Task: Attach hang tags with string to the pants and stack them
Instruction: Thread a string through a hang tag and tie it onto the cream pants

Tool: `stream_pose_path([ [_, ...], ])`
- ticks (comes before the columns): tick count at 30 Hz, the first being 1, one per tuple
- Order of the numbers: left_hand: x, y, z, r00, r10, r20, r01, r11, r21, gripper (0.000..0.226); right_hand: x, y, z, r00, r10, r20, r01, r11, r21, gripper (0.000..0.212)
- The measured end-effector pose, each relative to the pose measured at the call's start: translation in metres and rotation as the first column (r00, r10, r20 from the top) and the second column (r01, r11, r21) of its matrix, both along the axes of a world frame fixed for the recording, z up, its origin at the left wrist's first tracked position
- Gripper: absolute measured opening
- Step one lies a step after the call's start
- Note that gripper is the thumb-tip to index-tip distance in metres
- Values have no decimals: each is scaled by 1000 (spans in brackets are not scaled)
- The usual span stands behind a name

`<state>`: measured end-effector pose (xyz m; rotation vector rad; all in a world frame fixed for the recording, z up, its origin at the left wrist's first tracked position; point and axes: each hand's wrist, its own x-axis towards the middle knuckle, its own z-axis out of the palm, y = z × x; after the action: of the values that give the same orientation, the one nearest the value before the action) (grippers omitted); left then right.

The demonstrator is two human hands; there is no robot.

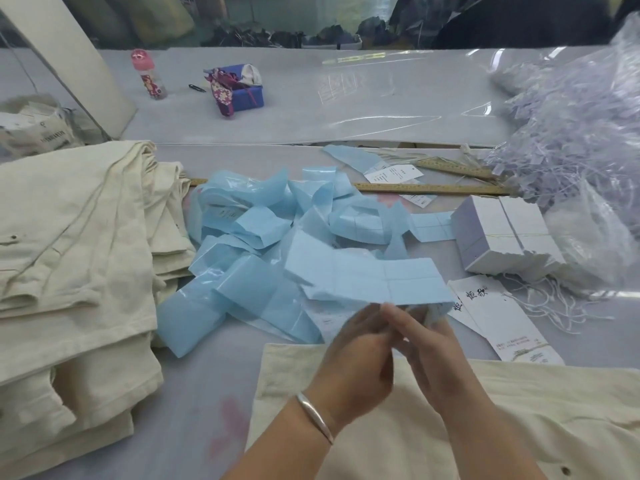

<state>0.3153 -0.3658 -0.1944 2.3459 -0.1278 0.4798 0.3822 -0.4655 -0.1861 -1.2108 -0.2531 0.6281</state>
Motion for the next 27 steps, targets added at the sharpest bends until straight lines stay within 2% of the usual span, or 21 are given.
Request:
stream_pose_path([
  [2, -7, -9, -7, 993, -81, -87, 72, 992, -99, 62, 0, 0, -1, 982, -130, -136, 137, 990, 41, 34],
  [4, -14, -10, -11, 991, -49, -122, 26, 983, -181, 60, 7, -3, -7, 914, -218, -342, 263, 960, 91, 22],
  [6, -17, -2, -7, 984, 94, -148, -136, 944, -299, 46, 15, -9, -10, 855, -215, -472, 300, 947, 112, 29],
  [8, -18, 12, -8, 947, 286, -149, -322, 871, -371, 32, 19, -15, -11, 857, -189, -480, 271, 957, 107, 33],
  [10, -18, 27, -15, 887, 412, -210, -460, 830, -315, 35, 22, -21, -11, 865, -168, -473, 254, 959, 124, 30],
  [13, -24, 43, -25, 829, 453, -328, -532, 820, -211, 48, 27, -26, -10, 847, -130, -516, 251, 953, 171, 35],
  [16, -28, 43, -24, 821, 434, -371, -528, 823, -206, 59, 30, -30, -17, 799, -52, -599, 244, 939, 243, 36],
  [18, -30, 40, -23, 832, 415, -370, -510, 834, -212, 56, 31, -33, -22, 768, 20, -640, 240, 918, 317, 38],
  [20, -34, 38, -22, 861, 331, -386, -444, 859, -255, 48, 32, -37, -27, 768, 46, -639, 242, 903, 355, 43],
  [22, -41, 38, -23, 875, 189, -445, -347, 887, -306, 55, 35, -39, -30, 755, 73, -652, 255, 883, 395, 43],
  [24, -46, 38, -24, 868, 89, -489, -256, 923, -288, 68, 36, -38, -30, 781, 80, -619, 247, 871, 425, 43],
  [27, -45, 36, -26, 861, 98, -499, -236, 946, -223, 78, 34, -37, -32, 830, 75, -553, 251, 835, 490, 52],
])
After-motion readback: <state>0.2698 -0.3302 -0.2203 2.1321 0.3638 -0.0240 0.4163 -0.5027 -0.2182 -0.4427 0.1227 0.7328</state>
